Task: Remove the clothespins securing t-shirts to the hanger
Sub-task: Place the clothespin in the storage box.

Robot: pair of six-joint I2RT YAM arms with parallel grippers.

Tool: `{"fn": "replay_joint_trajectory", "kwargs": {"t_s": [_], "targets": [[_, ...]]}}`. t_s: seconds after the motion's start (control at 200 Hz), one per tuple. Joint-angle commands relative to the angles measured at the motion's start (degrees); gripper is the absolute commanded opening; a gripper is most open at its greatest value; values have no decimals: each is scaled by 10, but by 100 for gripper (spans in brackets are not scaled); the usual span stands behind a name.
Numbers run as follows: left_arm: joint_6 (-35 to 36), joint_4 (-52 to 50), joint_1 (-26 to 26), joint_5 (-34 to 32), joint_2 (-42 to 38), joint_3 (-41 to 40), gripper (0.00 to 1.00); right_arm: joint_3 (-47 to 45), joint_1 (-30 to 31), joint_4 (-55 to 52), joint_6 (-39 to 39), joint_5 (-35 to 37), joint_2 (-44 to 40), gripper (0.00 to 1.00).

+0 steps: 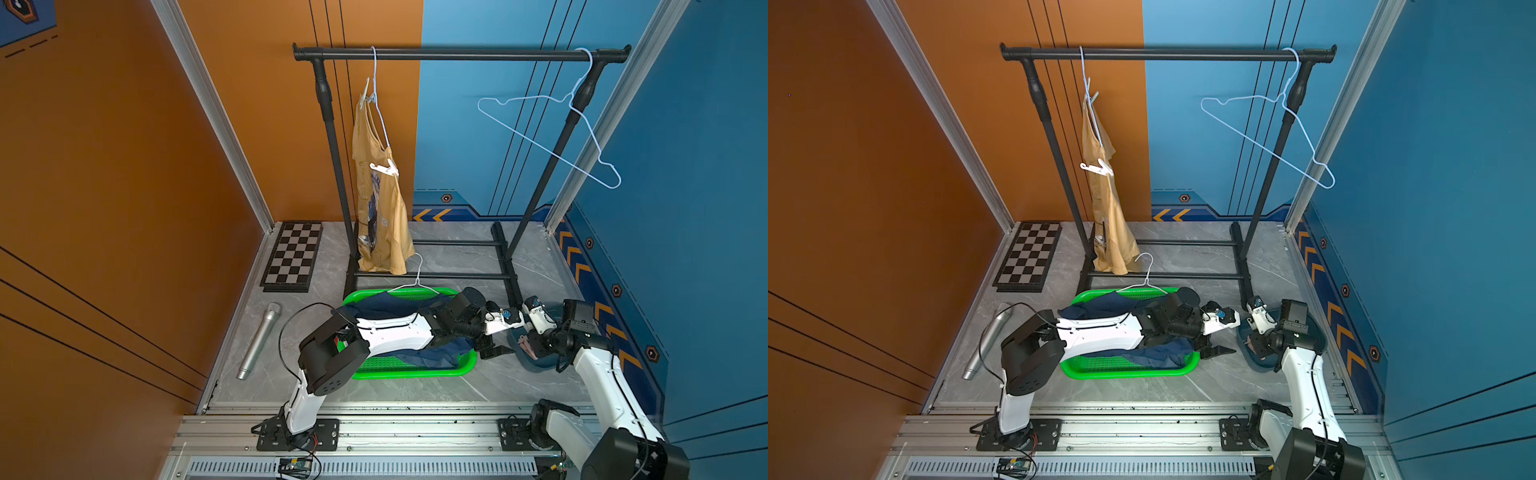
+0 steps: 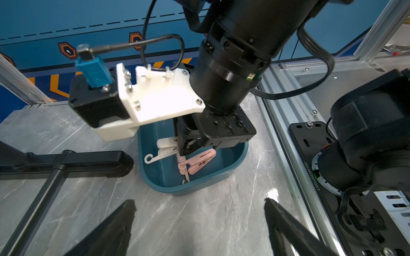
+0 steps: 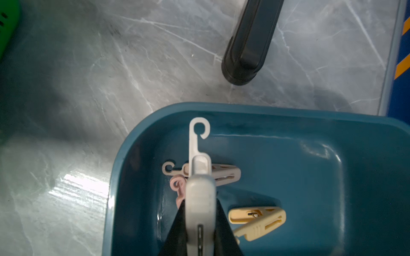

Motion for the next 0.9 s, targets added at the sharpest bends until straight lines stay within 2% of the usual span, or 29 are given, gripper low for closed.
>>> {"fn": "replay_joint_trajectory", "kwargs": {"t_s": [0.0,0.255,0.31,0.42,0.816,0.896], "targets": [[-5,-24,-6,17,13,24,93,0,-8,-23,-25,13,29,3],[-6,-43,-5,11,26,39,93,12,-8,-24,-39,15,73,6],[-6,-45,-4,10,28,41,93,13,-8,-25,-38,19,76,11],[-8,-45,-3,10,24,41,93,13,-8,-26,-38,24,70,29],[-23,-49,5,1,-24,32,94,24,-6,-39,-18,37,-27,58],[-22,-49,5,-9,-44,21,94,41,31,-35,11,61,-43,66]]}}
